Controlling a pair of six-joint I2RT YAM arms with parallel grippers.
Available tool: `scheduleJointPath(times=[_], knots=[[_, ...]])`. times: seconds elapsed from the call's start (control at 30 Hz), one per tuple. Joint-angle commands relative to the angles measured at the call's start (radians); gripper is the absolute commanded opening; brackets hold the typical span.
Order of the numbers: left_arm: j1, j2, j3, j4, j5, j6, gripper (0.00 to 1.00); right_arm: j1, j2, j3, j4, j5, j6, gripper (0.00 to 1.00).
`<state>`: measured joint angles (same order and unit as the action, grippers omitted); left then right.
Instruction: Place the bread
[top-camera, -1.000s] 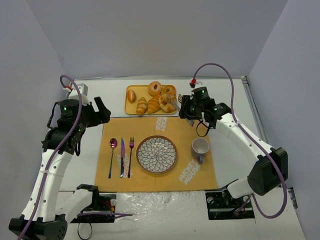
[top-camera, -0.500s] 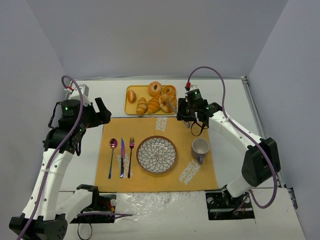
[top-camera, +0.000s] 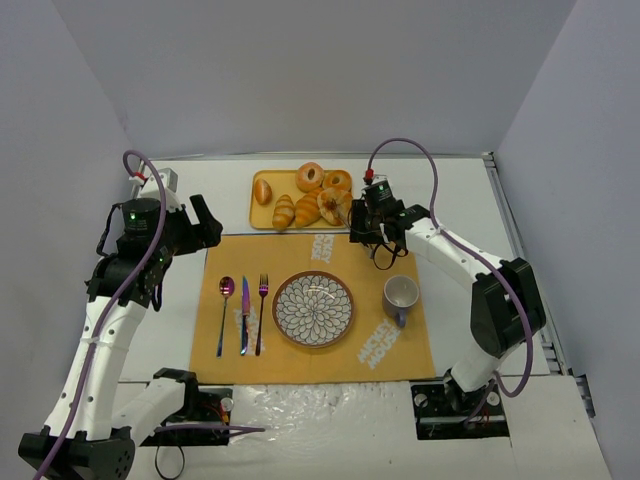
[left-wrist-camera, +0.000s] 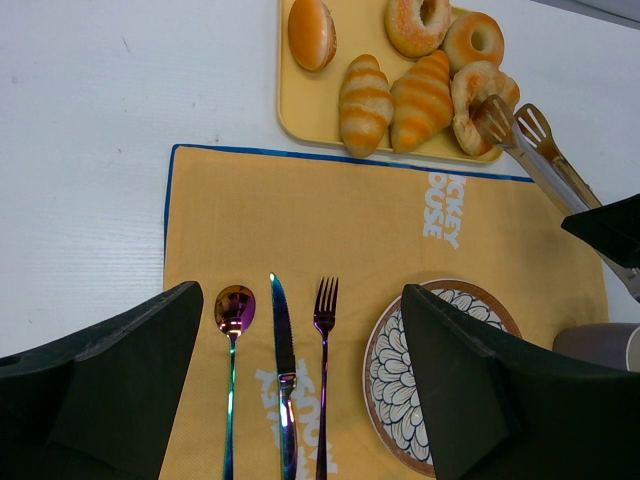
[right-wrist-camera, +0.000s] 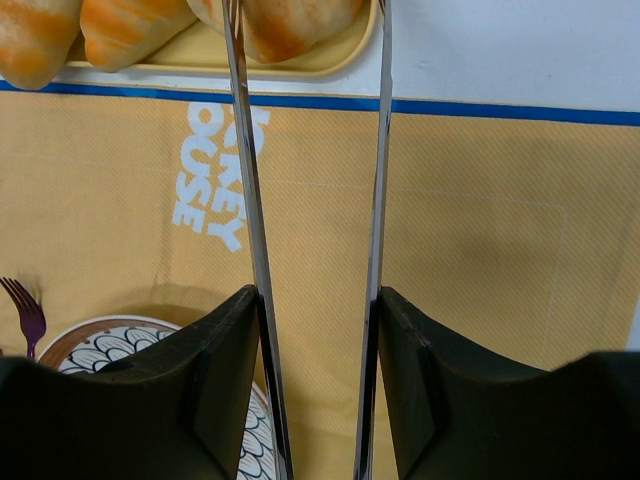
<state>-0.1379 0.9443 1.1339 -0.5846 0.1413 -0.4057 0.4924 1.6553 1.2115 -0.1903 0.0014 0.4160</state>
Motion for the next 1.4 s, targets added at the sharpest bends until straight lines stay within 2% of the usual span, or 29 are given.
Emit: scheduleJointPath(times=[0.0,0.3,0.4,0.53,0.87,1.37], knots=[[0.008,-0.002,0.021,0.067,0.001,-0.008,0.77,-0.005,-0.008,0.044,0.058,0.045,0.007,0.44],[0.008,0.000,0.020,0.068,0.003,-0.008,0.77,-0.020,-0.005,0.051,0.062,0.040,0.012,0.42],[0.008,-0.001,0.020,0.067,0.001,-0.008,0.77,-0.022,-0.003,0.050,0.063,0.038,0.014,0.38],[0.008,-0.001,0.020,0.068,0.001,-0.008,0.77,-0.028,-0.003,0.051,0.066,0.035,0.017,0.30],[0.008,-0.001,0.020,0.068,0.002,-0.008,0.77,-0.029,-0.054,0.050,0.066,0.016,0.019,0.00],[0.008,-0.001,0.017,0.068,0.001,-0.008,0.77,-0.030,-0.156,0.071,0.037,-0.019,0.013,0.00]])
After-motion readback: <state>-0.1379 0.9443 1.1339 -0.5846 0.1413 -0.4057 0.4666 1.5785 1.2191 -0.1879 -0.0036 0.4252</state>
